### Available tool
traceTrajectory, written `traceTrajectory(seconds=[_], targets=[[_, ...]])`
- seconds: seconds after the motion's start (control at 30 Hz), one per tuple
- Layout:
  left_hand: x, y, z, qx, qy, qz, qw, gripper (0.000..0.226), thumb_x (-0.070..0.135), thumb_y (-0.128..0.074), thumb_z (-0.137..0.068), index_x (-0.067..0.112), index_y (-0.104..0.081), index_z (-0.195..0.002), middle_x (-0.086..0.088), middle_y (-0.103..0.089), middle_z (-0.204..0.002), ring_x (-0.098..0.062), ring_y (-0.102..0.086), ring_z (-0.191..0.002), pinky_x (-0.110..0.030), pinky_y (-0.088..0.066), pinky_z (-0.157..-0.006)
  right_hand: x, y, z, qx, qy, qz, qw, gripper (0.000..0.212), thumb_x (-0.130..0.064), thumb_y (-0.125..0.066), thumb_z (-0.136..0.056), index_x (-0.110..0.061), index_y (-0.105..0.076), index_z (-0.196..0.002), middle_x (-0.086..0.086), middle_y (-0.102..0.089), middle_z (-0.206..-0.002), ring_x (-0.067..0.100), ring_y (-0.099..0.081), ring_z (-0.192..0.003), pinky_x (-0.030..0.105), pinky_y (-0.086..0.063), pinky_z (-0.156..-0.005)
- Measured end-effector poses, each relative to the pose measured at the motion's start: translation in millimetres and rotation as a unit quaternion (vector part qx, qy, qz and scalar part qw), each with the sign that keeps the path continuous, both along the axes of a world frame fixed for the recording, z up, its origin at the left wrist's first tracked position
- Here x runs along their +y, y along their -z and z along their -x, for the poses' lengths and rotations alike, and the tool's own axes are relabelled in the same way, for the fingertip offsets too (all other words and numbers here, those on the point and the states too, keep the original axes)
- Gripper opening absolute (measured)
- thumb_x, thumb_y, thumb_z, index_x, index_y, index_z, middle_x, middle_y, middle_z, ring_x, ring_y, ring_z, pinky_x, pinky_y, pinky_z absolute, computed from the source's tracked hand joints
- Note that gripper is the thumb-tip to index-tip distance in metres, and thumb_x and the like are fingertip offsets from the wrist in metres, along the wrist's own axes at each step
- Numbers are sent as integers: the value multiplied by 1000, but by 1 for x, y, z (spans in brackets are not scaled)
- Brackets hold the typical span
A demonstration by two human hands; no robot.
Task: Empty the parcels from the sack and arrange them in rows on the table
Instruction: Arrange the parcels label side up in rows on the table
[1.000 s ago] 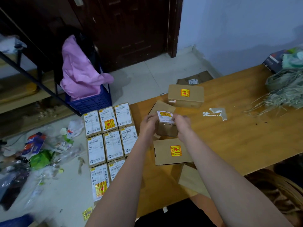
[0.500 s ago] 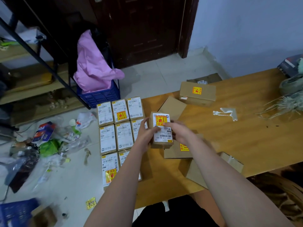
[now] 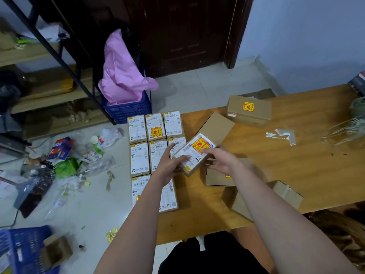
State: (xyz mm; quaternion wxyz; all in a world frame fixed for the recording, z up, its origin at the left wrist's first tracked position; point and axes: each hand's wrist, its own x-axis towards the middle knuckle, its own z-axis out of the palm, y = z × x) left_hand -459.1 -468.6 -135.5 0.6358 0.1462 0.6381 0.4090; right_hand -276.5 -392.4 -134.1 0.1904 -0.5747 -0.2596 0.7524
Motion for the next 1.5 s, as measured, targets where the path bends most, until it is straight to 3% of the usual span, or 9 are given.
traceTrajectory(seconds=[0.13,0.23,0.3,0.4,0.5,0.73,0.87,1.1,1.5], targets=[[-4,2,6,47,-70,-27,996,78,7,-82,-75,38,-40,-134,0,-70,-106,-22,-73,-88,-40,-60,-78,-6,-1,-2,-98,-139,-16,985,46,-23,-84,-76,-13,-56,-110,2,-70,-107,17,-63,-103,39,-42,-105],[-5,3,14,98,-27,-8,995,76,16,-86,-72,35,-46,-133,-2,-73,-102,-23,-73,-88,-38,-60,-74,-6,-2,2,-175,-211,-87,958,95,-34,-92,-60,-20,-39,-138,-5,-63,-122,16,-61,-113,40,-44,-106],[-5,-1,17,113,4,-5,994,69,19,-85,-72,32,-50,-130,-6,-71,-105,-23,-72,-86,-32,-56,-64,-4,-3,7,-189,-260,-128,938,106,-43,-90,-57,-32,-32,-146,-12,-56,-127,15,-61,-113,40,-47,-104],[-3,-7,20,132,39,-17,990,58,17,-82,-75,22,-58,-127,-9,-69,-107,-22,-70,-86,-29,-54,-64,-5,-20,14,-186,-357,-146,904,59,-42,-79,-78,-28,-57,-131,-9,-68,-117,11,-68,-100,34,-53,-95],[-6,-7,25,131,98,-30,986,54,13,-82,-75,18,-63,-125,-9,-68,-111,-21,-69,-91,-28,-54,-66,-12,-27,15,-207,-434,-134,866,48,-41,-77,-82,-24,-65,-124,-7,-71,-112,9,-67,-98,27,-52,-90],[-20,12,23,266,83,-46,959,36,39,-80,-77,25,-70,-109,1,-62,-108,-19,-64,-95,-36,-57,-75,-30,-17,12,-205,-405,-28,891,68,-22,-75,-86,-13,-41,-144,7,-64,-127,19,-63,-99,36,-52,-88],[-40,26,28,400,30,-53,914,14,24,-67,-89,19,-70,-102,0,-68,-98,-20,-64,-89,-26,-49,-63,-34,-3,9,-233,-404,4,885,75,-22,-81,-80,-11,-40,-143,7,-65,-128,25,-64,-112,44,-54,-92],[-78,44,45,532,-53,96,840,37,20,-70,-82,15,-55,-115,-14,-53,-118,-36,-46,-112,-44,-43,-89,-46,5,24,-282,-438,15,854,58,-19,-75,-86,-4,-48,-135,15,-62,-130,34,-61,-117,50,-54,-91],[-100,58,66,394,-30,204,896,91,38,-75,-82,8,-22,-149,-26,-34,-145,-44,-37,-131,-51,-37,-104,-65,26,44,-342,-448,1,826,62,-31,-70,-90,-2,-45,-139,19,-52,-141,40,-61,-115,49,-54,-92]])
